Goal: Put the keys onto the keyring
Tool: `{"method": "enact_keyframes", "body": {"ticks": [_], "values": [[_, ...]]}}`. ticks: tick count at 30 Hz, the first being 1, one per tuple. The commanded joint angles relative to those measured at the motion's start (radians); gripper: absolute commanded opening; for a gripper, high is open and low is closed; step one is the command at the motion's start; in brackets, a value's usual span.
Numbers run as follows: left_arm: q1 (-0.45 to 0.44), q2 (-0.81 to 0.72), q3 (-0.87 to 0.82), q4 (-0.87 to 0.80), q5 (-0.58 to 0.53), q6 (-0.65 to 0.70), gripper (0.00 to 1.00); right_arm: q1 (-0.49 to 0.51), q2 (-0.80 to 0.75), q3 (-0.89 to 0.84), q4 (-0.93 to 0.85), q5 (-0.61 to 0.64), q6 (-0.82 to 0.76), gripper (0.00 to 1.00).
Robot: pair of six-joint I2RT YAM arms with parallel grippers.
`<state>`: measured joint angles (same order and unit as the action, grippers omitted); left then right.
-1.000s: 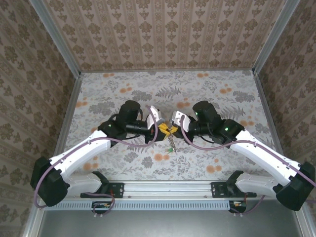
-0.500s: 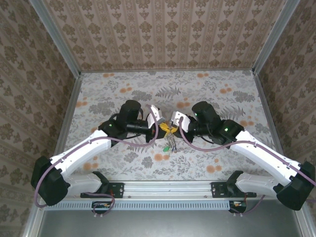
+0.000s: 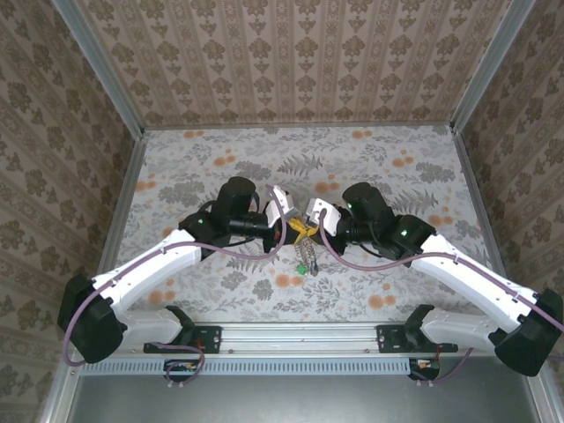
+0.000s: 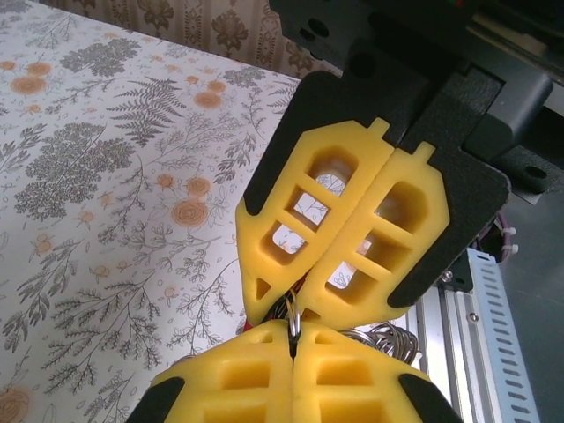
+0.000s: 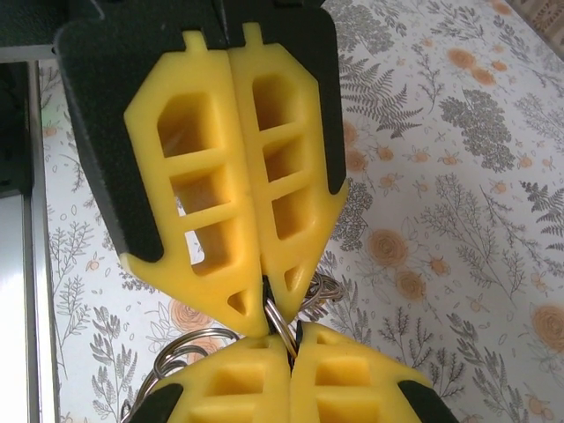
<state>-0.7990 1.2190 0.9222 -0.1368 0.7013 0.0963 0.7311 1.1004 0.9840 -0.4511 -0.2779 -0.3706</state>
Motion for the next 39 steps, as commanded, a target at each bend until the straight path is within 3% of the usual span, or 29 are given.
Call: {"method": "enact_keyframes", "body": {"ticks": [1,5,10,18,26,39], "values": [[-0.023,-0.049,-0.030,0.152,0.057,0.019,0.00,0.004,-0.043,-0.018,0.133,-0.081,0.015,0.07],[0.008,-0.074,-0.045,0.233,0.114,-0.036,0.00,-0.046,-0.108,-0.073,0.136,-0.117,0.019,0.28],[0.021,-0.098,-0.062,0.297,0.156,-0.047,0.00,-0.102,-0.164,-0.122,0.124,-0.218,0.022,0.34],[0.036,-0.118,-0.097,0.403,0.188,-0.103,0.00,-0.124,-0.227,-0.170,0.152,-0.251,0.043,0.37],[0.037,-0.112,-0.108,0.462,0.213,-0.141,0.00,-0.124,-0.223,-0.203,0.303,-0.270,0.110,0.37],[0.040,-0.113,-0.106,0.496,0.312,-0.147,0.00,-0.124,-0.184,-0.225,0.335,-0.349,0.096,0.41]]}}
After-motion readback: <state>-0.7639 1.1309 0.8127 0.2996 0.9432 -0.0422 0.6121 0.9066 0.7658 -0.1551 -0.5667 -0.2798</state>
